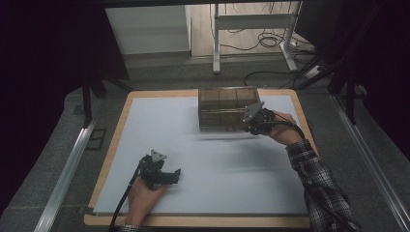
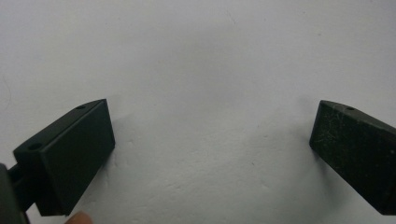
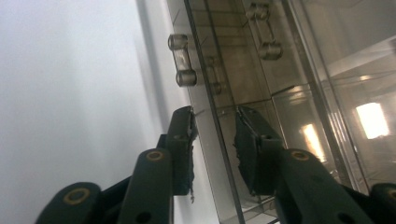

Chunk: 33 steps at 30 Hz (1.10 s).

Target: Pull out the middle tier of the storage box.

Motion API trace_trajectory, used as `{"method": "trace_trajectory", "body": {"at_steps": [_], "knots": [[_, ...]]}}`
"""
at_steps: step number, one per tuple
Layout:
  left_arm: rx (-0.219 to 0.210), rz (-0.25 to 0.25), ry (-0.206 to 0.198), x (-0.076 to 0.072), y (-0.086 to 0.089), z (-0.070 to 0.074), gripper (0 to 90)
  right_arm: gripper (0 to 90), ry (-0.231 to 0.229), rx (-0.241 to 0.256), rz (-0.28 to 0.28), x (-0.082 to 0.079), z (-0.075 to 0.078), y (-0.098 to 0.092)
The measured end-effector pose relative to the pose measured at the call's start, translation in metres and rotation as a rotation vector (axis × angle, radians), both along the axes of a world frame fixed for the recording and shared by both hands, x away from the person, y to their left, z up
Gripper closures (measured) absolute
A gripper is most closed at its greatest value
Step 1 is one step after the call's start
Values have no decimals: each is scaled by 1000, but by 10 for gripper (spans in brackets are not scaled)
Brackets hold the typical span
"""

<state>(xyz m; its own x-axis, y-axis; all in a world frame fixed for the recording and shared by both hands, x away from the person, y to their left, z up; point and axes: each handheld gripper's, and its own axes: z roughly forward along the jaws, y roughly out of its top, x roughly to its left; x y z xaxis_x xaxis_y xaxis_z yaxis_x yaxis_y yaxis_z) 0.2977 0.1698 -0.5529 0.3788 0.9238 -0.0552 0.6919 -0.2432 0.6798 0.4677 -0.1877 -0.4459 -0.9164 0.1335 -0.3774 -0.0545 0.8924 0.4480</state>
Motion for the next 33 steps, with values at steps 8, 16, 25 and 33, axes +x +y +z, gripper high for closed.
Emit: {"method": "trace_trajectory", "body": {"at_steps": [8, 16, 25, 33], "knots": [[0, 0, 0, 0, 0, 0, 0, 743, 90, -62, 63, 22, -4, 2], [0, 0, 0, 0, 0, 0, 0, 796, 181, -92, 85, 37, -13, 3], [2, -1, 1, 0, 0, 0, 0, 844, 220, -92, 126, 43, -13, 2], [2, -1, 1, 0, 0, 0, 0, 846, 217, -97, 161, 33, -13, 2]]}}
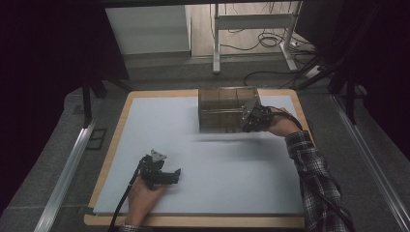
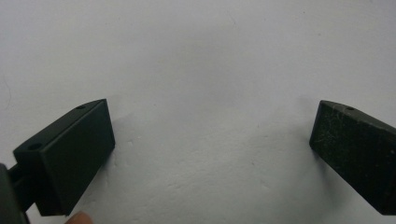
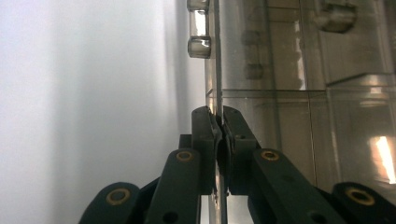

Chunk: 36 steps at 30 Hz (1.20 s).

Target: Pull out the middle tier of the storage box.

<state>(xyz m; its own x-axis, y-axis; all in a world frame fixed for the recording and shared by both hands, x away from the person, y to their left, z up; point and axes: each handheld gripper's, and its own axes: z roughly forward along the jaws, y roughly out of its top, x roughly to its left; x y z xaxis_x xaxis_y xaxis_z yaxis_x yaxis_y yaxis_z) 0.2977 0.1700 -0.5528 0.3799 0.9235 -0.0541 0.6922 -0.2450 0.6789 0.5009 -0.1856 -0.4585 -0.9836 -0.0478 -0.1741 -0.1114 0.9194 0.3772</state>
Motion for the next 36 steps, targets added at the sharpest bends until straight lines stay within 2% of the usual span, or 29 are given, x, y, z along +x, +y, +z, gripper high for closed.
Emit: {"method": "trace_trajectory", "body": {"at_steps": [8, 16, 26, 29, 32, 36], "knots": [[-2, 1, -1, 0, 0, 0, 0, 847, -3, -21, 27, -15, 3, -1], [-2, 2, -1, 0, 0, 0, 0, 849, -17, -30, 43, -29, 0, -3], [-2, 1, -1, 0, 0, 0, 0, 853, -33, -23, 43, -31, -6, -3], [-2, 2, -1, 0, 0, 0, 0, 797, -54, -25, 29, -34, -5, -3], [-2, 2, -1, 0, 0, 0, 0, 795, -58, -24, 26, -35, -4, -3], [-2, 2, -1, 0, 0, 0, 0, 771, -73, -23, 49, -38, -3, 0]]}}
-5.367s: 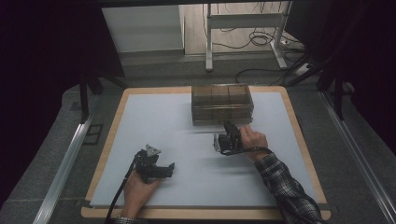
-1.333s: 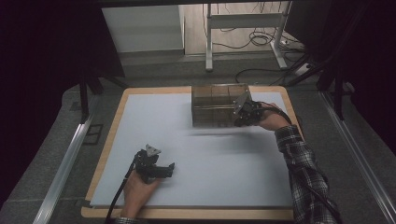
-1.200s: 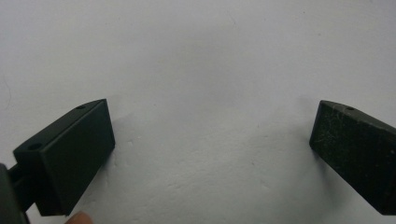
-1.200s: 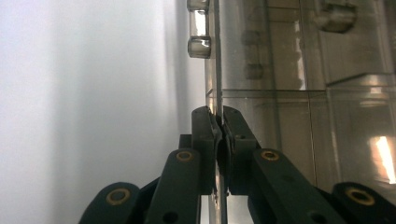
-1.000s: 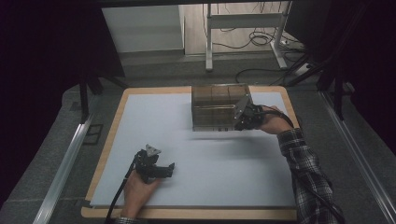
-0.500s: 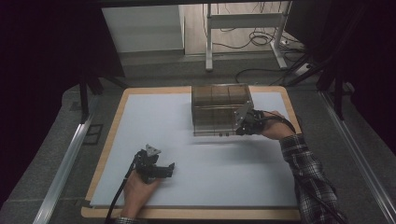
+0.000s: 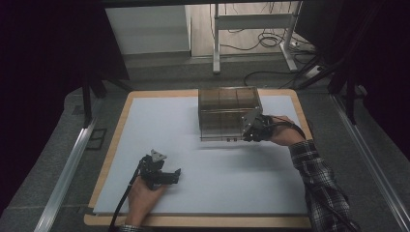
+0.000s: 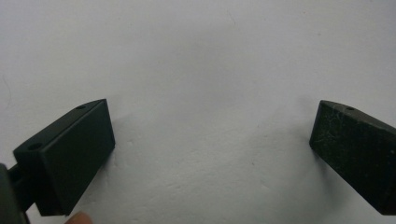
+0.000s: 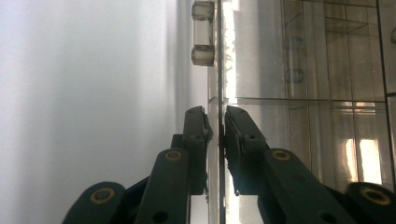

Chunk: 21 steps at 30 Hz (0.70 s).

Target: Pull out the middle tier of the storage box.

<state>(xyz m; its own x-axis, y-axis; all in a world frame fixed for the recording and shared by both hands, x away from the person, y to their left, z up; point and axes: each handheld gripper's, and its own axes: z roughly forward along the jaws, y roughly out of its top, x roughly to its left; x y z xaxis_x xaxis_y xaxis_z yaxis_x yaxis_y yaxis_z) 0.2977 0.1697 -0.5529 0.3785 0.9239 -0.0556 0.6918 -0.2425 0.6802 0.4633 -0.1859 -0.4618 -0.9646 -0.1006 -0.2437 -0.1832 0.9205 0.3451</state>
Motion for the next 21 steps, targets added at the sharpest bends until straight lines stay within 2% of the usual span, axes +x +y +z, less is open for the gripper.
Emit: {"method": "trace_trajectory", "body": {"at_steps": [8, 21], "knots": [[0, 0, 0, 0, 0, 0, 0, 713, -19, 30, -13, -6, 5, -2], [0, 0, 0, 0, 0, 0, 0, 661, -21, 82, -32, -14, 8, -5]]}}
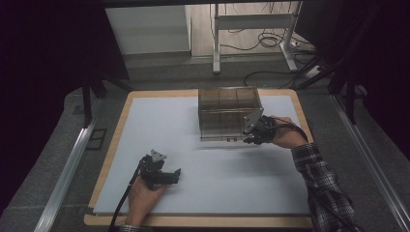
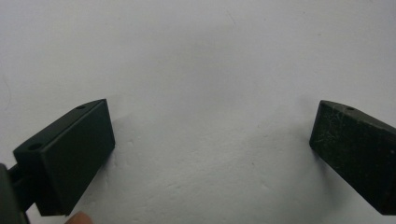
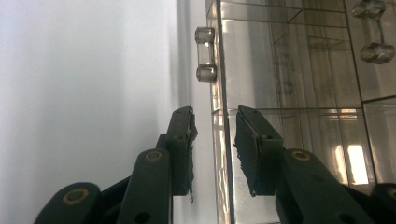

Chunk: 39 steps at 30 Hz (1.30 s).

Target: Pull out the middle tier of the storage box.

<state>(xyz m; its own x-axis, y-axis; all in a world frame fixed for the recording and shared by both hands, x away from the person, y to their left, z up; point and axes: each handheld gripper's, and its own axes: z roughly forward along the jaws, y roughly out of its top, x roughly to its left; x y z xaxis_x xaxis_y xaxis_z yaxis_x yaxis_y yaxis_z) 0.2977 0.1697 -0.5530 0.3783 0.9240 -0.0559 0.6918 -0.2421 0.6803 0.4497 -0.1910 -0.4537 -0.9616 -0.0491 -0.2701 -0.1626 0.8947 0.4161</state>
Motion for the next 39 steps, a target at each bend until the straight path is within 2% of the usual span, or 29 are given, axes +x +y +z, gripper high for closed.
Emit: {"method": "trace_trajectory", "body": {"at_steps": [11, 18, 19, 20, 23, 25, 26, 29, 39], "knots": [[0, 0, 0, 0, 0, 0, 0, 602, -7, 37, -21, -9, 3, -1], [0, 0, 0, 0, 0, 0, 0, 584, -3, 71, -55, -14, 3, -2], [0, 0, 0, 0, 0, 0, 0, 580, -17, 69, -65, -16, 4, -3], [0, 1, 0, 0, 0, 0, 0, 569, 1, 88, -72, -17, 3, -3], [0, 0, 0, 0, 0, 0, 0, 557, -1, 90, -79, -18, 3, -3], [0, 0, 0, 0, 0, 0, 0, 544, -1, 99, -86, -21, 3, -4], [0, 0, 0, 0, 0, 0, 0, 525, -21, 93, -100, -23, 5, -4], [0, 0, 0, 0, 0, 0, 0, 487, -27, 98, -110, -26, 5, -5], [0, 0, 0, 0, 0, 0, 0, 400, -27, 132, -165, -36, 5, -8]]}}
